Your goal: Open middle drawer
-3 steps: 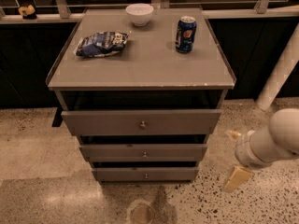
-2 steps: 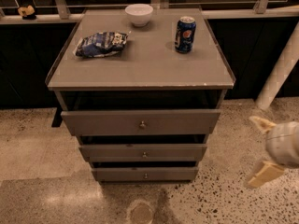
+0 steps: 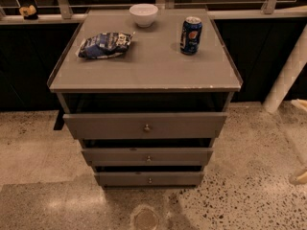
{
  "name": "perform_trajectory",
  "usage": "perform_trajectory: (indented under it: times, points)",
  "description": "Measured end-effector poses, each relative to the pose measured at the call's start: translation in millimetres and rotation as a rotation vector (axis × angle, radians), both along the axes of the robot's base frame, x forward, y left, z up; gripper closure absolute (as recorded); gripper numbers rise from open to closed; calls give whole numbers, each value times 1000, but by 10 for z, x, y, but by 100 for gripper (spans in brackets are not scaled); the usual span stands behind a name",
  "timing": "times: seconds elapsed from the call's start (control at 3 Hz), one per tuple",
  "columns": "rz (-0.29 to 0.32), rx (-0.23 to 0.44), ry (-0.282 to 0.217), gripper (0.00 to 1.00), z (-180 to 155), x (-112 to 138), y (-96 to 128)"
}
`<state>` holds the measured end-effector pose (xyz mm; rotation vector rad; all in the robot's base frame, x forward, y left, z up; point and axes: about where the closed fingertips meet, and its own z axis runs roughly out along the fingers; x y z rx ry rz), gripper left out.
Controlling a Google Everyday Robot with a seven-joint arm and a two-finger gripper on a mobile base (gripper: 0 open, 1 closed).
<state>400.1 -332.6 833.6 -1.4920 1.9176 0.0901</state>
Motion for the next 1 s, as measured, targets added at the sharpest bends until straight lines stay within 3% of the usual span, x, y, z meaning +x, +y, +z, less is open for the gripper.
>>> perform_trajectory:
  times: [0.33, 0.67, 1.0]
  points:
    - [2, -5, -2, 0, 18, 0, 4]
    - [1, 4, 41, 0, -325, 103, 68]
    - [-4, 75, 91, 0, -1001, 172, 165]
